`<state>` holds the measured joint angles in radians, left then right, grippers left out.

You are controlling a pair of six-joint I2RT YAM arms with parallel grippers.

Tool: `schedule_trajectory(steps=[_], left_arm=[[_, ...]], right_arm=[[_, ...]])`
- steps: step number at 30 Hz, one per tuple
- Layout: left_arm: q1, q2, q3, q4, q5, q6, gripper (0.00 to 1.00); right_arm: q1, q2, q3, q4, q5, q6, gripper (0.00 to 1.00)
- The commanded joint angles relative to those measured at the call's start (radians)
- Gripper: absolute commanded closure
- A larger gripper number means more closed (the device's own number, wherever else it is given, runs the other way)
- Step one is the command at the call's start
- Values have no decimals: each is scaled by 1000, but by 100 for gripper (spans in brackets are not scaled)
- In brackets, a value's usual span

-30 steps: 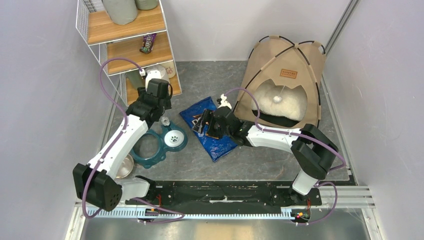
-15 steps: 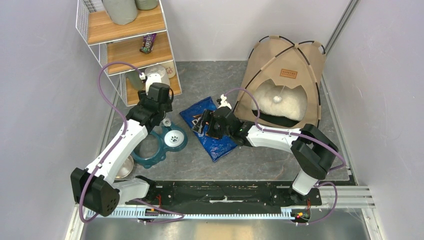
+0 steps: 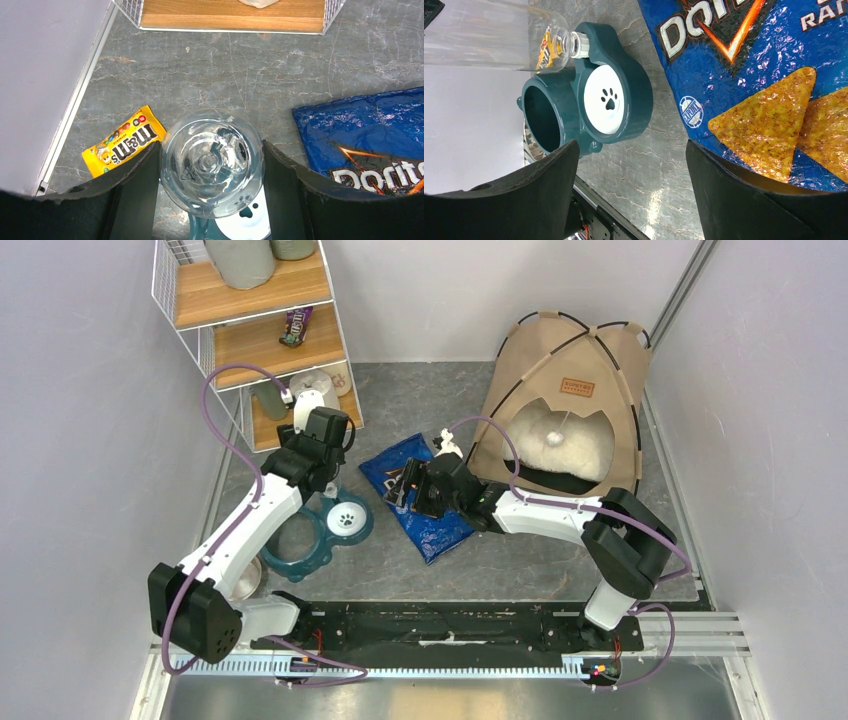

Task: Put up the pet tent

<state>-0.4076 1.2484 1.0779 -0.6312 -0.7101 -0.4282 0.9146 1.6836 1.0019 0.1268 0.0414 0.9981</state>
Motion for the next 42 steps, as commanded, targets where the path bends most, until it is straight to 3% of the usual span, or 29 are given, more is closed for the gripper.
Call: schedule_trajectory(steps=[1,8,14,19,25,31,34,42], left_arm=[[4,32,-67,-73,25,-50,88],[-13,36,-126,-18,46,-56,79],[-41,23,-170,8,37,-66,72],[-57,-33,-175,22,45,-71,67],[-57,-84,-163,15,42,-62,46],[-57,-130,-134,22,81,-38,20],[-57,-151,-118,21,99,-32,13],[-57,-192,-62,-5,111,-5,11]], right_arm=[[6,2,-4,42,-7,-11,15],[31,7,7,47,2,-109,15],[105,57,73,-19,118,-232,16],[150,108,126,-37,211,-272,24],[179,171,206,-52,252,-277,38],[197,257,307,-101,302,-273,42],[198,293,342,-116,332,-280,43],[198,369,411,-175,380,-299,45]])
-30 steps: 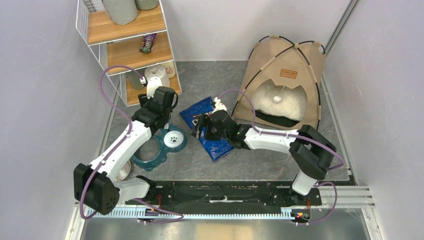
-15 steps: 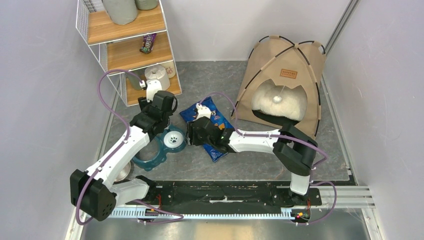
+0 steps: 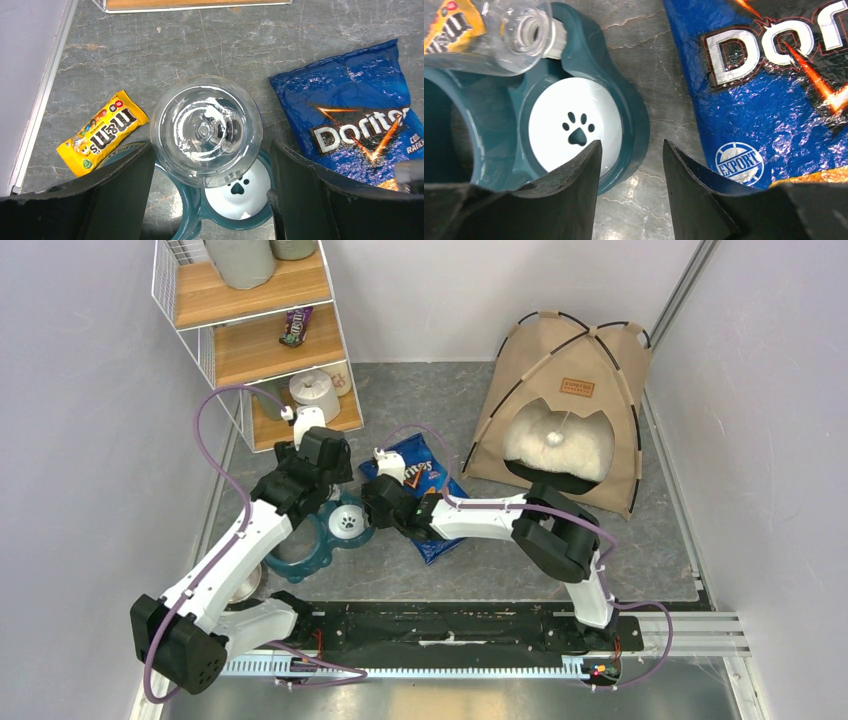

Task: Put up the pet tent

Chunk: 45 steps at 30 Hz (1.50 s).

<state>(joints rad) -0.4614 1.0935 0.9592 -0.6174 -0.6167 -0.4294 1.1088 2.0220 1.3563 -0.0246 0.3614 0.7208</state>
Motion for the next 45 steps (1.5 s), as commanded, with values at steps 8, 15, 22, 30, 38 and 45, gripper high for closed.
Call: schedule_trajectory(steps=[8,15,22,30,38,45], left_arm=[[-2,-71,131,-44,31,29,9],[15,-89,184,-42,20,85,7],[54,-93,205,-45,39,104,6],[105,-111,174,-48,89,98,5],[132,-191,94,-157,51,-33,5],[151,-309,-30,-220,-35,-98,4]], right_arm=[[3,83,90,-35,73,-20,51],[-8,97,109,-49,156,28,68],[-34,95,135,-113,273,94,78],[-75,96,159,-150,325,144,82],[-75,-16,102,-110,220,100,57],[-75,-153,40,-109,161,69,38]])
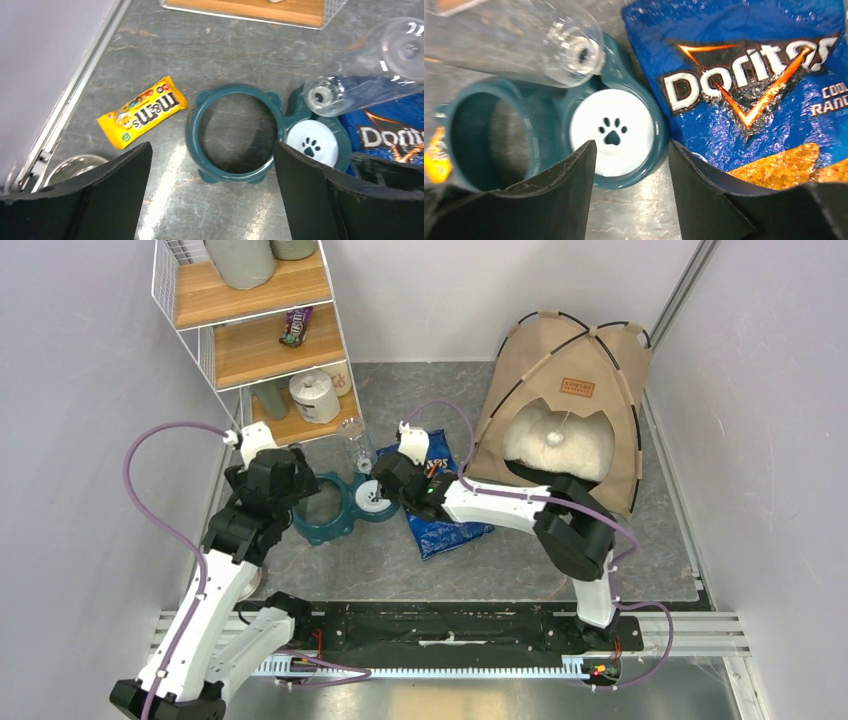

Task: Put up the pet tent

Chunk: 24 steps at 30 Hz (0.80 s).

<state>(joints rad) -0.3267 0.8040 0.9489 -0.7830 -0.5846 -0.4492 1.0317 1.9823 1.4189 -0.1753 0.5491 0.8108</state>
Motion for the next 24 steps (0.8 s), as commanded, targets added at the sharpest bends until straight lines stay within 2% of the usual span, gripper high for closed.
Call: schedule_trajectory(steps=[1,7,11,15,17,24], left_arm=[[18,-23,-29,-64,-76,-91,4],[40,-51,-163,-113,-232,-258,3],[144,32,-141,-141,-294,-314,5],[280,123,-105,-152,-278,-373,9],[341,148,-105,-131,-259,-386,15],[543,221,-176,-46,-173,-426,28]], right_arm=[[2,-128,-31,42,-36,-27,37],[1,-191,-72,42,-60,-27,37],[-8,-231,-99,31,-71,-25,37],[-30,-276,-127,10,-80,-28,37],[-49,-297,-143,-2,-98,-24,37],[-87,-372,-212,-6,-119,-20,37]])
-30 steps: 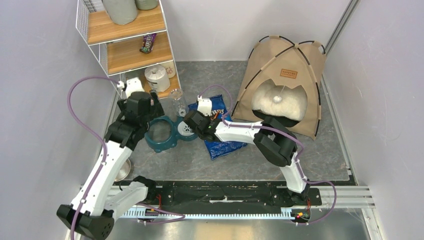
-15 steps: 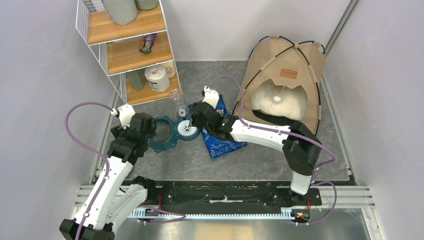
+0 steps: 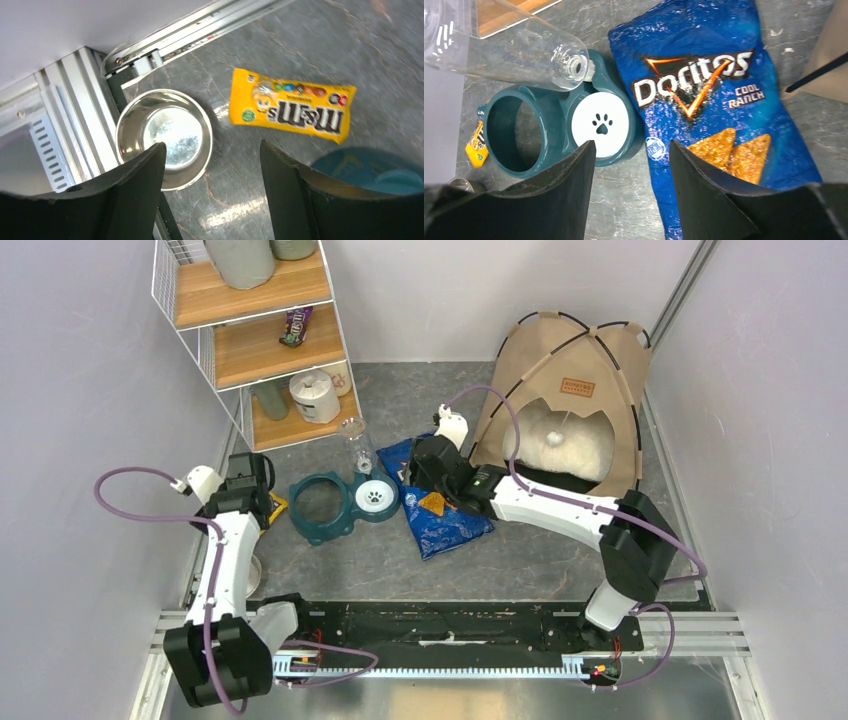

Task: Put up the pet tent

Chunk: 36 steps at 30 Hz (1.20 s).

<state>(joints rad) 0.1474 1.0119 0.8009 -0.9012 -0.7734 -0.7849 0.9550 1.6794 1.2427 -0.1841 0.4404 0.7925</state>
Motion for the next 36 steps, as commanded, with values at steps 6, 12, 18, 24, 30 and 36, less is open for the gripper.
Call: schedule_trajectory(steps=[6,12,18,24,30,36], left_arm=[[198,67,-121,182,150,-88,27],[279,160,-160,255,238,-103,25],[296,218,-171,287,256,-130,38],[301,246,-184,303,254,-156,55],[302,253,-187,312,253,-153,77],[300,196,-168,316,273,-101,98]], right_arm=[[-17,-96,-60,12,-10,2,37],[-24,-97,-71,16,-12,10,37],[-35,-92,-75,17,-12,17,37],[-45,-87,-78,19,-17,24,37],[-56,-94,-91,23,-14,27,37],[-59,-106,-104,33,-13,33,37]])
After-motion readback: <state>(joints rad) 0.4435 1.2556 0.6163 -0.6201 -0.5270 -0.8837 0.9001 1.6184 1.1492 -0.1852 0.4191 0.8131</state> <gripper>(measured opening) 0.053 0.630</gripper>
